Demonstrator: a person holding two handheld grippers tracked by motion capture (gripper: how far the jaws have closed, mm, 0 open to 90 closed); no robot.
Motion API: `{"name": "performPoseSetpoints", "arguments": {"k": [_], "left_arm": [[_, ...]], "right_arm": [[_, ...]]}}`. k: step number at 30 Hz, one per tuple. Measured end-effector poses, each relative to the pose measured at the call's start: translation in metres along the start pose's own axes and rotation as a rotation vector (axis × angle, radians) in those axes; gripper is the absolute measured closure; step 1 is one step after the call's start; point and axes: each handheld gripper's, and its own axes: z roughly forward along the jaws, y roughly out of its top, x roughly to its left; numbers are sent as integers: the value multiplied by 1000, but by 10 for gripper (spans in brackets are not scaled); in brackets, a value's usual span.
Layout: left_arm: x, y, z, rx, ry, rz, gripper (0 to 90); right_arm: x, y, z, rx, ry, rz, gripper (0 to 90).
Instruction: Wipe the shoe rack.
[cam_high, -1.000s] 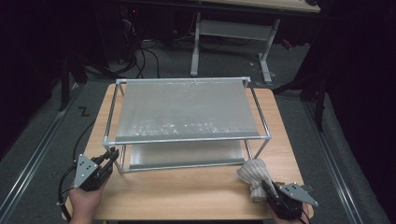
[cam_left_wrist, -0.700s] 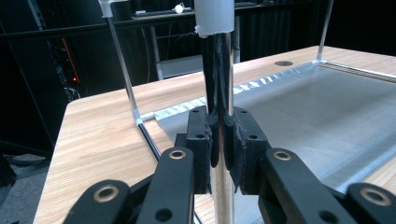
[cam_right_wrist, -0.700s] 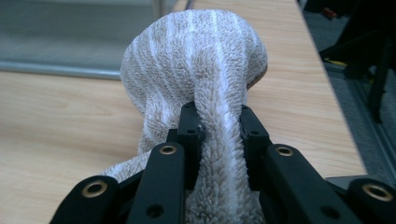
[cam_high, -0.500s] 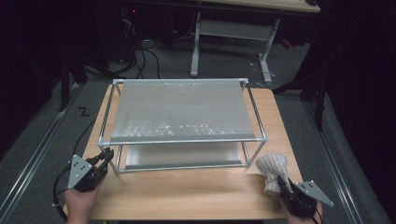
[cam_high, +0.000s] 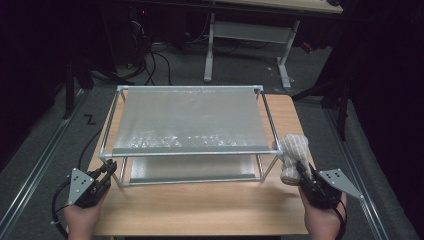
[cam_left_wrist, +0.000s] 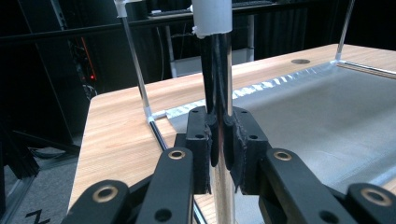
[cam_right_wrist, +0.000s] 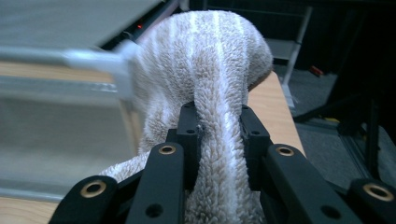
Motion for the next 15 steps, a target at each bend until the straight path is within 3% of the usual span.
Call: {"name": "performPoseSetpoints", "arguments": {"k": [7, 11, 15], "left_arm": [[0, 0, 0, -3, -1, -1, 789], [0, -1, 0, -4, -3, -2, 789], [1, 0, 0, 2, -7, 3, 788]], "right_arm": [[20, -5, 1, 1, 63, -19, 752], [25, -15, 6, 21, 79, -31, 752], [26, -30, 14, 76, 89, -33, 751]]}}
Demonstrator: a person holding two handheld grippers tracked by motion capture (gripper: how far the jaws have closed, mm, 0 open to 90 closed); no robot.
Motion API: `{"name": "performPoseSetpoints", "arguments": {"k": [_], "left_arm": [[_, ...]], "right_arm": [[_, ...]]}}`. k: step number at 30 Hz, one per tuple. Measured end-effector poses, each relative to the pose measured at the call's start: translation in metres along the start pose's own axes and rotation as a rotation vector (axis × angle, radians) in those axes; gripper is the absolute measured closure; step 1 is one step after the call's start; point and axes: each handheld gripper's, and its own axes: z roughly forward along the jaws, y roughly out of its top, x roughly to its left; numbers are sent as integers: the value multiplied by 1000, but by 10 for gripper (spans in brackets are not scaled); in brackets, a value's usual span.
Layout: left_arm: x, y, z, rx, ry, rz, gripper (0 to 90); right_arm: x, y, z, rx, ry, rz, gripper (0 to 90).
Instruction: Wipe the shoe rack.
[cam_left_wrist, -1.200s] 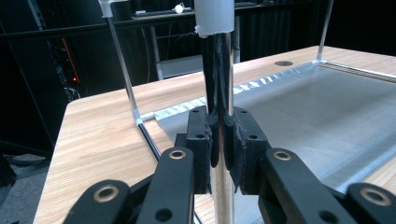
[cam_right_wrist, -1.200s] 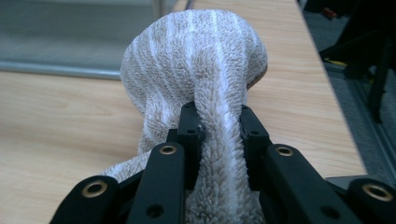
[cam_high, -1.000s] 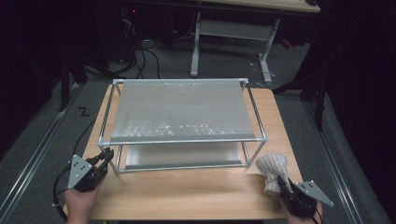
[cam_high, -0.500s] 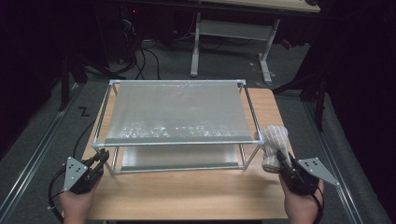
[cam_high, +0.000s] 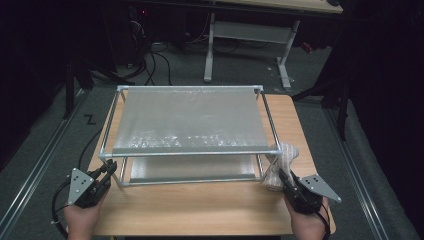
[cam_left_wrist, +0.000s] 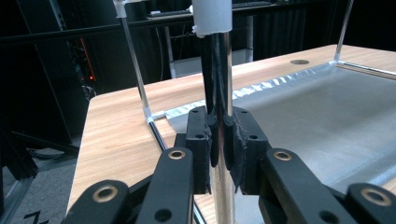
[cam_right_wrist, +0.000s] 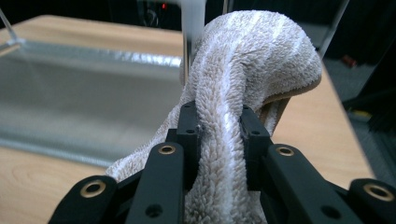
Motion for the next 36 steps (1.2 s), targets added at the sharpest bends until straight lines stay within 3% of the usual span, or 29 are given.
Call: {"name": "performPoseSetpoints", "arguments": {"k": [7, 15, 28, 36], "left_arm": [[2, 1, 0, 5, -14, 6, 788], [2, 1, 1, 0, -18, 10, 787], [1, 0, 2, -1, -17, 11, 787], [1, 0, 3, -5, -19, 12, 787]], "right_arm": [[-1, -30, 21, 119, 27, -21, 749], [-4, -49, 38, 233, 61, -4, 744], [-2, -26, 26, 148, 58, -7, 741], [-3, 5, 5, 37, 49, -17, 742]]}}
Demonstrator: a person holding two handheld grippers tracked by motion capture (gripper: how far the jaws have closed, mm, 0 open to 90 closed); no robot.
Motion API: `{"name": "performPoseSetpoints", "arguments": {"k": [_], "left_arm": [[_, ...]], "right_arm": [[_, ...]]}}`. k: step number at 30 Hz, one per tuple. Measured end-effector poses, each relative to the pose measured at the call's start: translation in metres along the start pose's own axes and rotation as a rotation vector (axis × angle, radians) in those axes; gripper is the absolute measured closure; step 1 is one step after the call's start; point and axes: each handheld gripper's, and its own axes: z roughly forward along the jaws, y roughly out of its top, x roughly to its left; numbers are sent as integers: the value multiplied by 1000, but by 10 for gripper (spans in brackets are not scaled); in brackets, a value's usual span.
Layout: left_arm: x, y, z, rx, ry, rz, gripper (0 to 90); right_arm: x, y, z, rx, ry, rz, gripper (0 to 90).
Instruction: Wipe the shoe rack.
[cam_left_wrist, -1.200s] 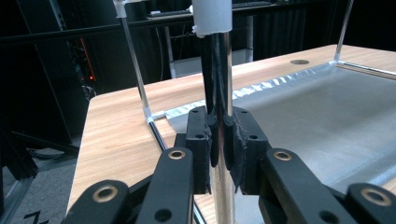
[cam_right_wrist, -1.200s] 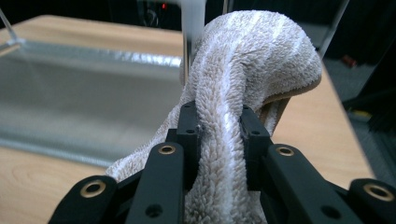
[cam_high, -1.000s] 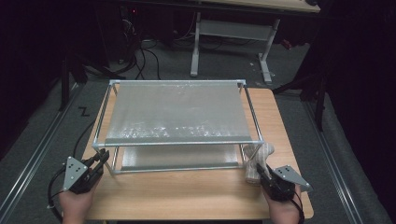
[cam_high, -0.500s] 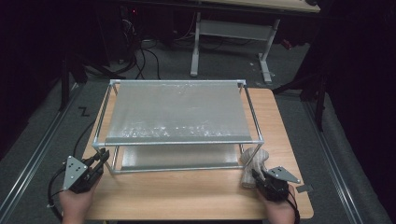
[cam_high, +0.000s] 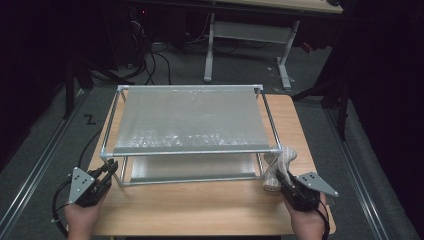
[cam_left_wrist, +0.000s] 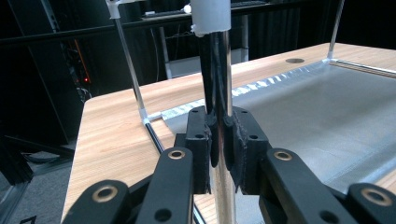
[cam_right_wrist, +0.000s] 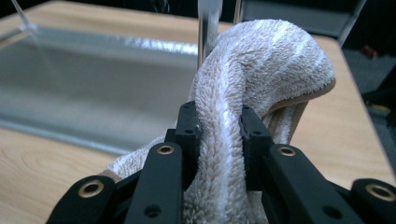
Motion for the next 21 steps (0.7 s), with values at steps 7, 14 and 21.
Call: {"name": "performPoseSetpoints", "arguments": {"k": [7, 14, 21], "left_arm": [[0, 0, 0, -2, 2, 1, 787], [0, 0, 0, -3, 2, 3, 787], [0, 0, 0, -3, 1, 4, 786]], "right_arm": [[-1, 24, -22, -82, -2, -18, 742], [-2, 26, -24, -100, -2, -10, 743], [-2, 7, -7, -34, 11, -1, 744]]}}
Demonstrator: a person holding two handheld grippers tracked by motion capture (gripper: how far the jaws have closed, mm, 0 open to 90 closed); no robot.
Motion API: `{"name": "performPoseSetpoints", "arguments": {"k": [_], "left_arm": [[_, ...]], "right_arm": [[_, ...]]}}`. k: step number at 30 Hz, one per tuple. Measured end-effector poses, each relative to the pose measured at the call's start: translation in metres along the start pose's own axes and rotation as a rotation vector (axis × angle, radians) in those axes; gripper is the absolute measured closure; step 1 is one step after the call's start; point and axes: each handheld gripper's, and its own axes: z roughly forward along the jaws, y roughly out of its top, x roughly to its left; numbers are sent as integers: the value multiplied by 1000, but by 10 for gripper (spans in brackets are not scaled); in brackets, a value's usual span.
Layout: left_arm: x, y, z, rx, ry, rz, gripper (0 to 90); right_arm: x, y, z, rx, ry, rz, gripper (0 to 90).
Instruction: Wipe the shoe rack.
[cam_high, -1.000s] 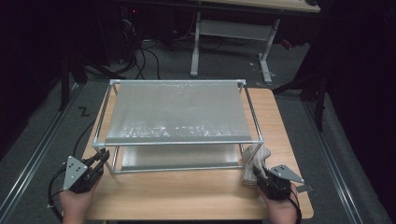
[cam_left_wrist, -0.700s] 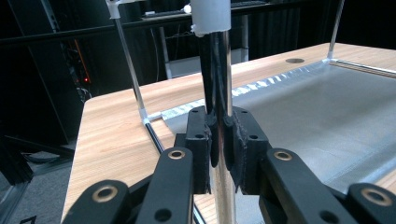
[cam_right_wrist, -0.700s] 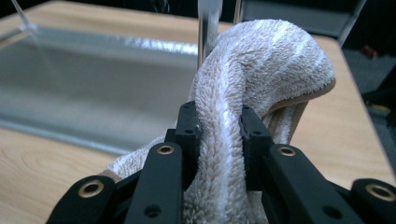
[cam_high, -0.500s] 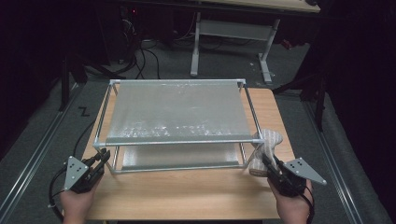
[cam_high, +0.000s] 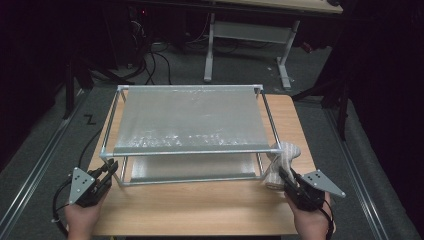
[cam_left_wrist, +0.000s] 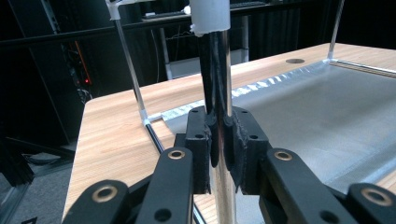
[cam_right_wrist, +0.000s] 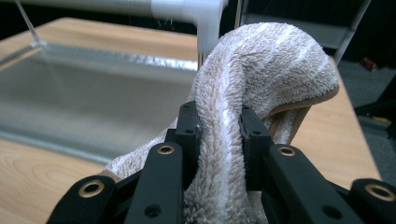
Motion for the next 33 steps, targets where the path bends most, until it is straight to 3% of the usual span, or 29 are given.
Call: {"name": "performPoseSetpoints", "arguments": {"k": [15, 21, 26, 33], "left_arm": [[-1, 0, 0, 1, 2, -6, 787], [-1, 0, -1, 3, 4, -6, 786], [-2, 0, -1, 3, 10, -6, 786], [-2, 0, -1, 5, 16, -4, 786]], "right_arm": [[0, -43, 31, 171, 29, 12, 745], [2, -58, 44, 250, 74, 4, 745], [-2, -57, 41, 237, 61, 2, 744], [-23, -49, 37, 149, -43, 64, 744]]}}
